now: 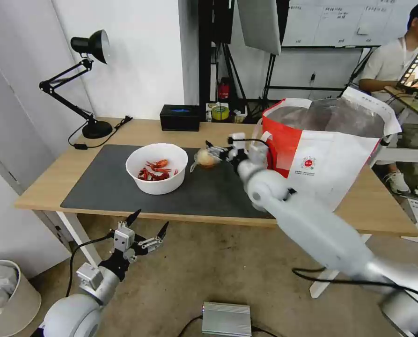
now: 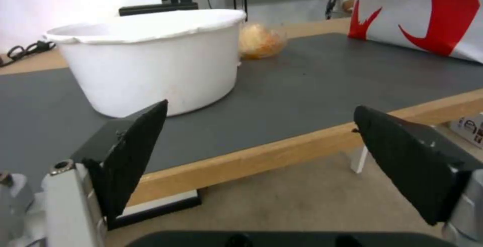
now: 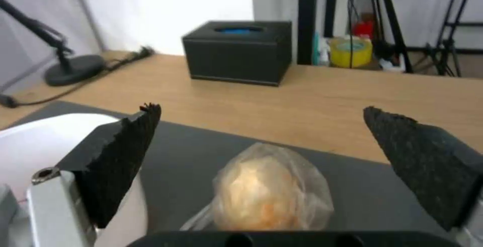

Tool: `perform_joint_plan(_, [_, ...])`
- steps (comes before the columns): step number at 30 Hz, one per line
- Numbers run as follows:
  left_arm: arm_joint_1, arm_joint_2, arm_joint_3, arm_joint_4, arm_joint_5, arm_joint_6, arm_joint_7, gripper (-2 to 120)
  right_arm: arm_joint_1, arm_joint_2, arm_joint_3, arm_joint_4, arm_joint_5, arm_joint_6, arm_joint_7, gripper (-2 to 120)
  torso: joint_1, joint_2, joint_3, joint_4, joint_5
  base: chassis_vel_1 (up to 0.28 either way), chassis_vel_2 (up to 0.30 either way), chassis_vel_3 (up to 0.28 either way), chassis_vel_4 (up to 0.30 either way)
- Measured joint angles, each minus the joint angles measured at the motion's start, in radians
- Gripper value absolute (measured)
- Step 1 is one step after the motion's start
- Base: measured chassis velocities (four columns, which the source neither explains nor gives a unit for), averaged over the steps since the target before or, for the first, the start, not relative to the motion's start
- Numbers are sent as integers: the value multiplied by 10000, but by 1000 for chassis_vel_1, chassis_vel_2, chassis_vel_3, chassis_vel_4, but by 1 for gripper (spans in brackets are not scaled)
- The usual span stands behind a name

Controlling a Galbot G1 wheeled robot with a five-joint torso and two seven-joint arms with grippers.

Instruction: Pick up the trash from the table and place it into the takeout bag.

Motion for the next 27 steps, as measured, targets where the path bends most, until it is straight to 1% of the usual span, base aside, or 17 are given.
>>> perform_joint_plan(1, [-1, -13, 7, 12, 1, -13, 1, 100, 152, 192, -8, -338, 10, -101, 42, 100, 0, 0, 0, 1, -2, 0, 0, 0, 0])
perform_joint_plan(2, [-1, -13, 7, 12, 1, -13, 1, 100, 152, 192, -8, -338, 10, -101, 42, 100, 0, 0, 0, 1, -2, 0, 0, 0, 0])
perform_joint_plan(5, [-9, -6, 1, 10, 0, -38, 3, 100, 498, 759, -1, -1433, 64, -326, -48, 100, 0, -1, 1, 0, 0, 0, 0, 0, 0])
perform_joint_plan(6, [-9, -6, 1, 10, 0, -38, 3, 100, 498, 759, -1, -1433, 64, -326, -48, 100, 0, -1, 1, 0, 0, 0, 0, 0, 0])
perform_joint_plan(9, [5, 14, -45, -6, -3, -55, 2, 100, 734, 1230, 84, -2401, 30, -476, -431, 100, 0, 0, 0, 0, 0, 0, 0, 0, 0])
perform_joint_plan(10, [5, 14, -45, -6, -3, -55, 2, 100, 734, 1230, 84, -2401, 30, -476, -431, 100, 0, 0, 0, 0, 0, 0, 0, 0, 0])
perform_joint_plan(13, [36, 1, -63, -20, -2, -85, 2, 100, 893, 1658, 158, -3181, -258, -575, -761, 100, 0, 0, 0, -1, 0, 0, 0, 0, 0])
perform_joint_plan(17, [40, -15, -70, -31, 0, -98, 2, 100, 928, 1922, 196, -3538, -490, -669, -836, 100, -1, 0, -1, 0, 0, 0, 0, 0, 0])
perform_joint_plan(20, [44, -19, -89, -52, 3, -107, 3, 100, 916, 2125, 231, -3819, -827, -912, -851, 100, -1, 0, -1, -1, 0, 0, 0, 0, 0])
perform_joint_plan(27, [47, -19, -141, -59, -1, -124, 3, 100, 728, 2211, 222, -3910, -1100, -1251, -911, 100, -1, 0, -1, -2, 1, 0, 0, 0, 0])
